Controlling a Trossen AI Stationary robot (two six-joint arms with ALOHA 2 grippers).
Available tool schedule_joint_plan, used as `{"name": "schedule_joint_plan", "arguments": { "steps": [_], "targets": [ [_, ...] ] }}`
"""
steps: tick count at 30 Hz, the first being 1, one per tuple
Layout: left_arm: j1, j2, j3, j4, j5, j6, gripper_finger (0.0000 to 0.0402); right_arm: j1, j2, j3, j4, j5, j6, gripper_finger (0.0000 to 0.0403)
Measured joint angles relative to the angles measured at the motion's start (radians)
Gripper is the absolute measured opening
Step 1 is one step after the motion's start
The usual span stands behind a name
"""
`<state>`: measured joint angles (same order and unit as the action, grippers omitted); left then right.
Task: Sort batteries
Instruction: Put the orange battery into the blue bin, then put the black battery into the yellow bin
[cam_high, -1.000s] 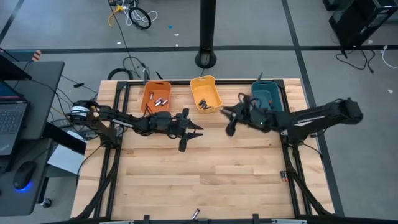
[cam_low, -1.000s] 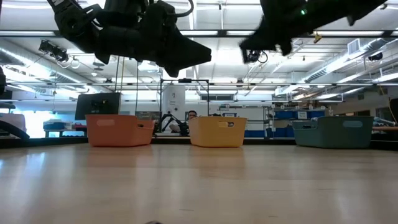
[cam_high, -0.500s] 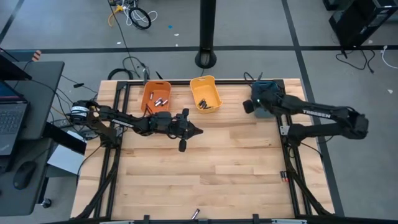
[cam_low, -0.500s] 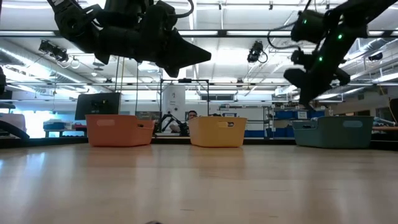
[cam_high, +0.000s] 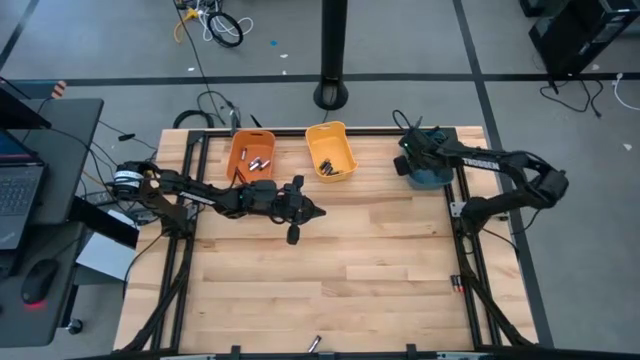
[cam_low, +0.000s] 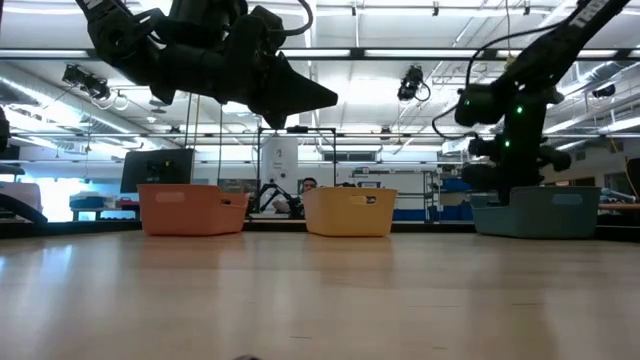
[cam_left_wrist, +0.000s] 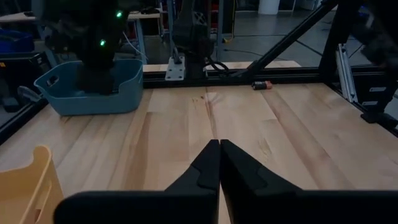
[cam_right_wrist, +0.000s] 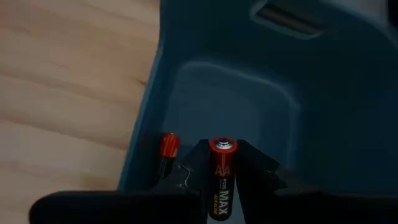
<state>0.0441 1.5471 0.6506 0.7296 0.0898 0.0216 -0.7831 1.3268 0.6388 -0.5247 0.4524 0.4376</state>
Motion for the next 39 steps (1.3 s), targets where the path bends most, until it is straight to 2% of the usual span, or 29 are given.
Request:
{"name": "schedule_joint_plan", "arguments": {
  "steps": [5,11,16,20,26,29,31,37,39],
  "targets": [
    [0.000,0.000,0.000,-0.004,0.000,0.000,0.0017,-0.056,0.100,0.000,0.050,-0.056,-0.025,0.0066],
    [0.000,0.000,0.000,-0.007,0.000,0.001,0.0016,-0.056,0.135,0.007,0.047,-0.040,-0.038,0.0075],
    [0.000,0.000,0.000,-0.006,0.000,0.001,0.0016,-0.057,0.091,0.007,0.032,-0.061,-0.064,0.0092],
    [0.000,0.000,0.000,-0.003,0.000,0.001,0.0016,-0.051,0.026,0.019,0.008,-0.058,-0.144,0.0113],
    [0.000,0.000,0.000,-0.004,0.000,0.002,0.0016,0.002,-0.104,0.056,-0.115,-0.056,-0.226,0.0152],
    [0.000,0.000,0.000,-0.004,0.000,0.018,0.0016,0.092,-0.181,0.075,-0.214,-0.072,-0.250,0.0152],
    [0.000,0.000,0.000,-0.004,0.000,0.027,0.0016,0.192,-0.234,0.077,-0.250,-0.078,-0.250,0.0133],
    [0.000,0.000,0.000,-0.007,0.000,0.027,0.0016,0.552,-0.338,0.077,-0.309,-0.103,-0.079,0.0020],
    [0.000,0.000,0.000,-0.008,0.000,0.027,0.0016,0.673,-0.345,0.077,-0.316,-0.107,0.011,0.0013]
  ]
}}
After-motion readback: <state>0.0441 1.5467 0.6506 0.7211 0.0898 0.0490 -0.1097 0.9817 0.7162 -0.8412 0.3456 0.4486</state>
